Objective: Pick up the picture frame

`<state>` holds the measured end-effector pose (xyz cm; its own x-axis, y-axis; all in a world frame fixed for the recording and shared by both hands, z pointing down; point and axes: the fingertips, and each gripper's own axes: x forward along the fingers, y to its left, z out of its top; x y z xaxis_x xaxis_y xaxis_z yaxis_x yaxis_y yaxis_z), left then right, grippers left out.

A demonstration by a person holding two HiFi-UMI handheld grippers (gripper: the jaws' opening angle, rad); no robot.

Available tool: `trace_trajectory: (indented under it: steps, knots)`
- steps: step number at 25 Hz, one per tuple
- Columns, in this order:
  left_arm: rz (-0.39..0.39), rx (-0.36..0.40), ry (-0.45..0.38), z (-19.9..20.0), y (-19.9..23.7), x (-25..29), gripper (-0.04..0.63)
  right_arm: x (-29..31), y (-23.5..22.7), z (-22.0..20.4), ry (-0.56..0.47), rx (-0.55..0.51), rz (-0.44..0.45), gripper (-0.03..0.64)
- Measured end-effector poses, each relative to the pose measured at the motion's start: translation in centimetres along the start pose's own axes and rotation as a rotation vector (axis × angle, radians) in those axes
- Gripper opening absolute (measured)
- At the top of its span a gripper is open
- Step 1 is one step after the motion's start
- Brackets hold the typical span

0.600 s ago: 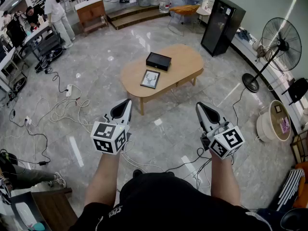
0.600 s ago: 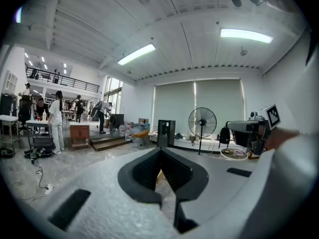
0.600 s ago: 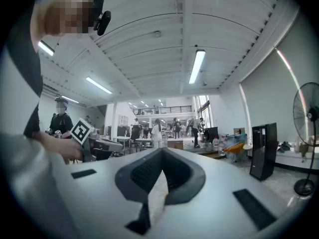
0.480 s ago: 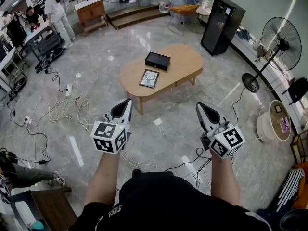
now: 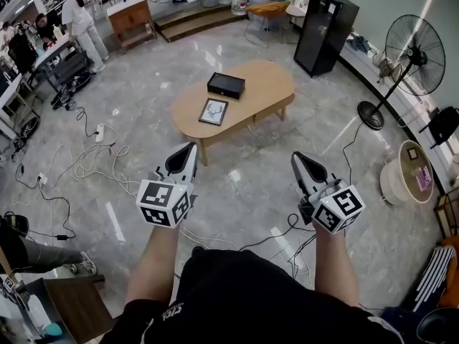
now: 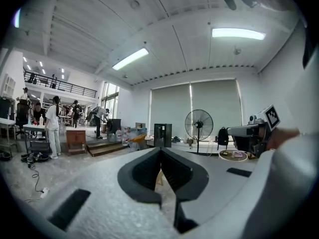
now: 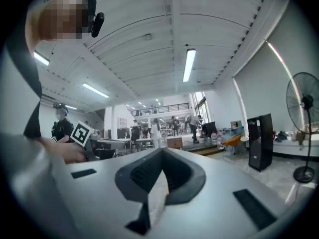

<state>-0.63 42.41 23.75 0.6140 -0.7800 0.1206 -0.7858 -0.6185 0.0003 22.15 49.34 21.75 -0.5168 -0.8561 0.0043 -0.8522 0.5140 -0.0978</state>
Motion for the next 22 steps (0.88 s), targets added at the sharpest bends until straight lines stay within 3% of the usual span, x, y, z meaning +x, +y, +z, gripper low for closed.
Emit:
trace_trajectory:
  steps: [11, 22]
  knots:
    - [-0.026, -0.008, 0.03, -1.0, -4.8, 0.6, 0.011, -3.9, -2.1, -1.6, 0.012, 0.086, -0.011, 0.005]
    - [-0.045, -0.061, 0.018, -2.6, 2.2, 5.2, 0.011, 3.4, -3.5, -2.1, 0.057, 0.068, -0.024, 0.006]
